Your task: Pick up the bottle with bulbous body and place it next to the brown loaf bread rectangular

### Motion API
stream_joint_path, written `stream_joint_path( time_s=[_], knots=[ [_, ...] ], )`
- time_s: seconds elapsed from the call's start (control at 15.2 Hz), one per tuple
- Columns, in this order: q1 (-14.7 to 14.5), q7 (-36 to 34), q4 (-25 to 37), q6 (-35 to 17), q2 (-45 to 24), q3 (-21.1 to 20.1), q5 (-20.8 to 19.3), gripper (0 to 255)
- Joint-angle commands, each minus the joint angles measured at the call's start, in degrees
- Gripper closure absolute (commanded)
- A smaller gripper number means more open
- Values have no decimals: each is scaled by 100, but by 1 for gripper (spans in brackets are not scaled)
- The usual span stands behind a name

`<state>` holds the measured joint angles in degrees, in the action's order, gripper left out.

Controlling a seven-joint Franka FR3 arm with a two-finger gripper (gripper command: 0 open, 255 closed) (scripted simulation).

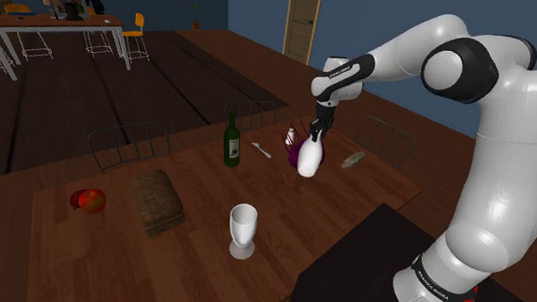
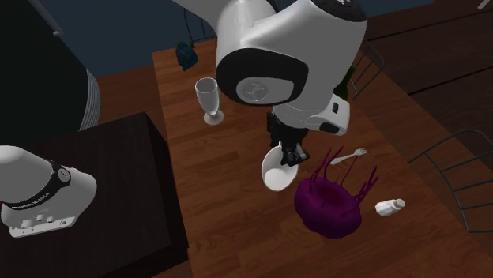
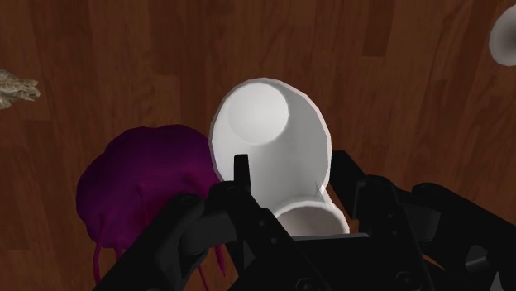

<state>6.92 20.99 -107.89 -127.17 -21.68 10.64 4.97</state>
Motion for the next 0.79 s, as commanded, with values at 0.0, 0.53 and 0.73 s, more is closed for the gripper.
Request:
stream_joint_path(
  time_s=[0.0,0.53,0.73],
  knots=[
    [-3,-7,42,130,90,12,-23,255],
    [-24,-58,266,648,391,44,-102,255],
    [-30,-75,371,848,487,53,-127,255]
  ],
)
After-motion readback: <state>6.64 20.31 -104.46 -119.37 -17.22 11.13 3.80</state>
